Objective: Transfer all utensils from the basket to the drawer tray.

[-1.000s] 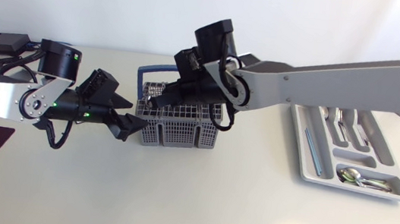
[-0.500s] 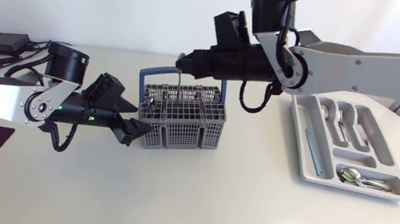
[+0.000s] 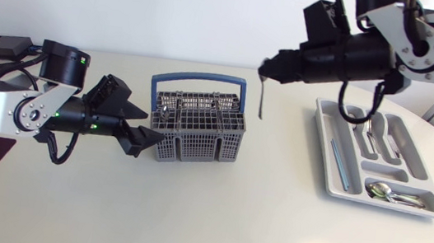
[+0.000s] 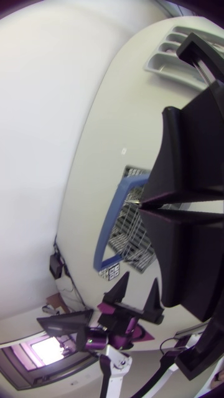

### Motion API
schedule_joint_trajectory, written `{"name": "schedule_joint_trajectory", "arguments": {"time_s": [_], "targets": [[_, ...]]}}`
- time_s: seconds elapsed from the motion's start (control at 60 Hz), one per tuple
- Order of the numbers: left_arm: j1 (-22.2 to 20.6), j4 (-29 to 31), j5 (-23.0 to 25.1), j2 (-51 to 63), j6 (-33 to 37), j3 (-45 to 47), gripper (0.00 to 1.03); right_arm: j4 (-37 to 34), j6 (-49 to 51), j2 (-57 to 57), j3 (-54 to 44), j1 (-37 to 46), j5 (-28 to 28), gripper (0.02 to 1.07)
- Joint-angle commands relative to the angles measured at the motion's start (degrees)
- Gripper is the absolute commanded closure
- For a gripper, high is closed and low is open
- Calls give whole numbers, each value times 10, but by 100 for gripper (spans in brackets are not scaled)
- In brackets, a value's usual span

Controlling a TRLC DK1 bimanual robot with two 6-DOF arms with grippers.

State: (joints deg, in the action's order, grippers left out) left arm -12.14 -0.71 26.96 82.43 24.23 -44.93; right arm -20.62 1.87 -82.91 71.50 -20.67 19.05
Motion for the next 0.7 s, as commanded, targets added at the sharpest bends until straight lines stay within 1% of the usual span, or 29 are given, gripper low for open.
{"name": "schedule_joint_trajectory", "arguments": {"time_s": [0.0,0.05,0.1,0.183,0.25,0.333,0.383,0.45,0.533,0.683], "targets": [[-3,5,5,-6,-1,8,5,-38,53,28,-44,23,-31,101],[-3,8,5,-4,-1,5,5,-56,69,44,-62,55,-37,101],[-3,10,5,-4,-1,5,5,-79,103,54,-79,75,-63,101],[-4,11,4,-4,-1,5,5,-77,149,76,-122,116,-103,101],[-4,11,4,-4,-1,4,5,-67,202,86,-163,157,-147,101],[-4,13,3,-5,-1,4,5,-51,252,87,-200,220,-161,101],[-4,13,3,-6,-1,5,5,-28,287,86,-218,259,-173,101],[-5,13,3,-7,-1,7,5,-22,319,86,-233,293,-176,101],[-5,14,3,-11,-1,8,5,28,369,86,-267,329,-197,101],[-3,17,3,-16,0,8,5,115,450,64,-320,386,-205,101]]}}
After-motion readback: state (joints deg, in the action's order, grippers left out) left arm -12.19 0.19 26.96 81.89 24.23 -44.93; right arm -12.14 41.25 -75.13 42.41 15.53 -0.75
